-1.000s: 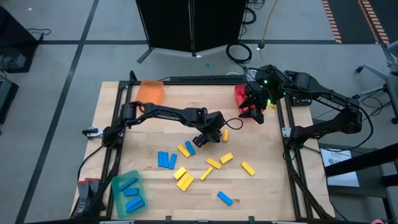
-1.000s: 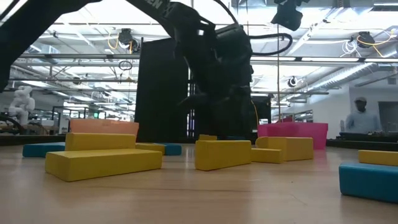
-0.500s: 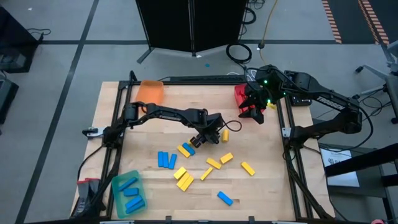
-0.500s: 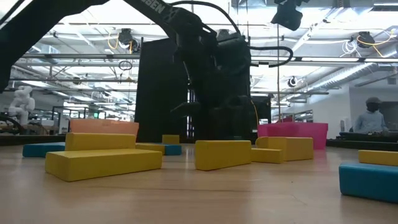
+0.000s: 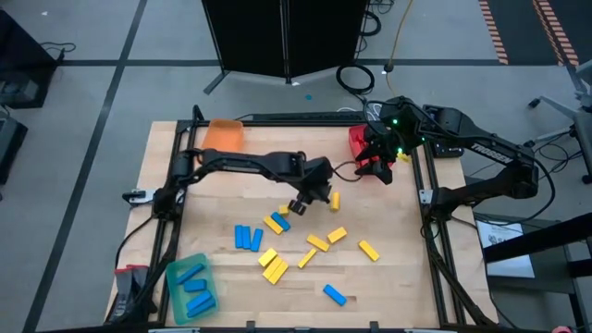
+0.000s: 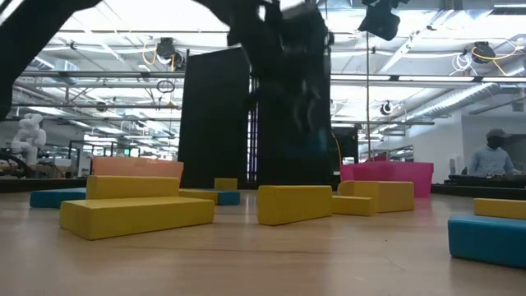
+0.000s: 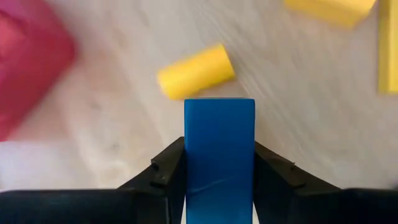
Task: Sort blocks
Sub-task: Put the blue block into the green transparent bin
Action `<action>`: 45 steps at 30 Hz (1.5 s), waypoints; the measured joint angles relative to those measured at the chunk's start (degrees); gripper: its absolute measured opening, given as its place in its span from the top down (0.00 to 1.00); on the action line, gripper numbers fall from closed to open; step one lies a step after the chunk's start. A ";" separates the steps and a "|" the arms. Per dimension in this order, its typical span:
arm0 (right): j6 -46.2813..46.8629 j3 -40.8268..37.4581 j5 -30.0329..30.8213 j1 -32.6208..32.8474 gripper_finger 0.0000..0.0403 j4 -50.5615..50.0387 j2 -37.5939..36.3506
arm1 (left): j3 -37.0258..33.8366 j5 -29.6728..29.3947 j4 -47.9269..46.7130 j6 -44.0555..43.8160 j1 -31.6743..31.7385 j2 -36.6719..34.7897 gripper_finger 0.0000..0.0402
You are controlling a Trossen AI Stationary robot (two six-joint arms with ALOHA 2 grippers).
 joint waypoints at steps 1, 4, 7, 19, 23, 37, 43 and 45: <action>-0.22 0.00 0.00 0.00 0.42 0.00 0.00 | 0.44 -0.09 -0.21 -1.23 0.00 -1.02 0.66; -0.88 0.00 -0.07 -0.02 0.42 0.41 -0.02 | 0.99 -0.79 -1.44 -5.63 0.07 -5.32 0.66; -1.06 0.00 0.00 -0.02 0.42 0.15 0.00 | 1.14 -2.28 -4.43 -9.79 0.17 -10.19 0.66; -0.86 -0.02 0.02 -0.02 0.42 0.71 0.00 | 1.13 -2.64 -27.31 -39.07 -6.69 -26.32 0.66; -0.86 -0.02 0.02 -0.02 0.42 1.94 0.00 | 1.13 -2.71 -36.96 -51.54 -13.81 -29.05 0.66; -1.25 -0.02 0.09 -0.02 0.42 7.28 0.00 | 1.08 -16.86 -46.86 -98.14 -44.87 -29.82 0.66; -1.27 -0.02 0.07 -0.02 0.42 7.32 0.00 | 0.74 -18.74 -48.92 -118.66 -54.77 -29.17 0.66; -1.31 -0.02 0.07 -0.02 0.42 7.34 0.00 | -0.50 -17.83 -48.79 -123.32 -57.60 -29.01 0.66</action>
